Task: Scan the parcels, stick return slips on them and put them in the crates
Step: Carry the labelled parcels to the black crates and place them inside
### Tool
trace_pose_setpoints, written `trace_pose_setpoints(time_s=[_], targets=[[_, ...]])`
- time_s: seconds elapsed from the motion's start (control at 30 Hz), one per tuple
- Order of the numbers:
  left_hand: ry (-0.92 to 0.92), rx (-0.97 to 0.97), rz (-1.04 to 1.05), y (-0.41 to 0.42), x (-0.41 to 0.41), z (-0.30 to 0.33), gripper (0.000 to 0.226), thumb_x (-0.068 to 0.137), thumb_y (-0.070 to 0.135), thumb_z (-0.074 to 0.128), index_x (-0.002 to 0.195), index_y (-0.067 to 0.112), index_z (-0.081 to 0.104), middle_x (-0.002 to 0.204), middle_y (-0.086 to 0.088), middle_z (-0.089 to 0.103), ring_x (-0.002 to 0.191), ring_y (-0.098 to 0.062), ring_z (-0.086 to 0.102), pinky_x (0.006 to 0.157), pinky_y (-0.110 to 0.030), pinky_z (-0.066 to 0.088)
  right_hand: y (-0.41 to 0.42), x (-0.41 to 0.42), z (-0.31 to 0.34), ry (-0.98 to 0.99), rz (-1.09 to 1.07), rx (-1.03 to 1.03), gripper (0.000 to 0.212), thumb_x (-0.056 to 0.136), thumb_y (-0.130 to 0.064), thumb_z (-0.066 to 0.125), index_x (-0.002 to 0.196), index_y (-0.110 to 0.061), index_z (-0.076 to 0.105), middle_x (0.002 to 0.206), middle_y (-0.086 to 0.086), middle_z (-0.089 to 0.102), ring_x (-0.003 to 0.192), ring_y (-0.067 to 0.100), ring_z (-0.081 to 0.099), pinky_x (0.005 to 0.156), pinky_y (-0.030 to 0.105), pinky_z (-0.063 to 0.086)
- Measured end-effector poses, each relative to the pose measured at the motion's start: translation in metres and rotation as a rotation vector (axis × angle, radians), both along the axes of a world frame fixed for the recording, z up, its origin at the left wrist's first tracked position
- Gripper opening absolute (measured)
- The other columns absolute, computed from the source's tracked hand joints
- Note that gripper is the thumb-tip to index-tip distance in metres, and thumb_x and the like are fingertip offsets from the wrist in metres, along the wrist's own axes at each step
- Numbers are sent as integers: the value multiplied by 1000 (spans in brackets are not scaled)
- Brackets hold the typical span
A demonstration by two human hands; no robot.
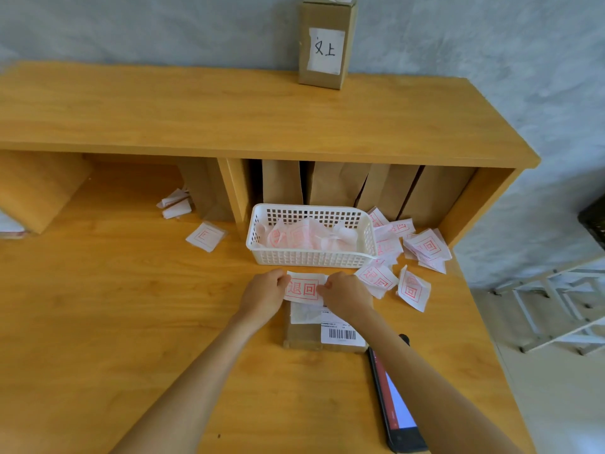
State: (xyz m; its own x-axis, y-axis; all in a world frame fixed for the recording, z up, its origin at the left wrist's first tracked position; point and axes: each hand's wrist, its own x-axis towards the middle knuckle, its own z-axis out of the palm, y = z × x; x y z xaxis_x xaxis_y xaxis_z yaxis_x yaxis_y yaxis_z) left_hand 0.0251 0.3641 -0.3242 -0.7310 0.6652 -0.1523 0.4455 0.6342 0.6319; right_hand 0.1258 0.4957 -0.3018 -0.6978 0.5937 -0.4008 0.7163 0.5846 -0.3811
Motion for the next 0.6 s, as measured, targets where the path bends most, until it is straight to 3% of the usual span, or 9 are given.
trace_pose_setpoints(time_s=[0.1, 0.23, 0.4, 0.6], targets=[[6, 8, 2, -1, -2, -8, 29, 103, 25, 44, 76, 16, 52, 84, 9, 62, 80, -12, 64, 51, -14, 44, 1, -2, -4, 3, -23, 12, 29, 97, -37, 48, 95, -12, 63, 89, 2, 66, 80, 21, 65, 69, 33, 57], [1, 27, 6, -2, 0, -13, 35, 103, 23, 43, 69, 15, 45, 65, 7, 53, 58, -6, 51, 43, -14, 31, 1, -4, -7, 1, -32, 10, 29, 97, -37, 48, 96, -12, 63, 89, 2, 66, 78, 20, 65, 64, 30, 54], [-13, 37, 11, 0, 1, -20, 35, 104, 26, 41, 69, 20, 42, 65, 3, 55, 59, -11, 52, 46, -20, 32, 3, -2, -8, 9, -17, -1, 29, 98, -35, 49, 93, -11, 65, 83, -1, 64, 70, 16, 61, 55, 23, 46], [8, 25, 1, -1, 3, -24, 33, 104, 29, 38, 72, 22, 40, 59, 4, 49, 47, -8, 41, 44, -21, 27, 3, -2, -10, 1, 14, 20, 32, 97, -36, 49, 77, -13, 59, 77, 0, 63, 67, 17, 59, 62, 27, 50]])
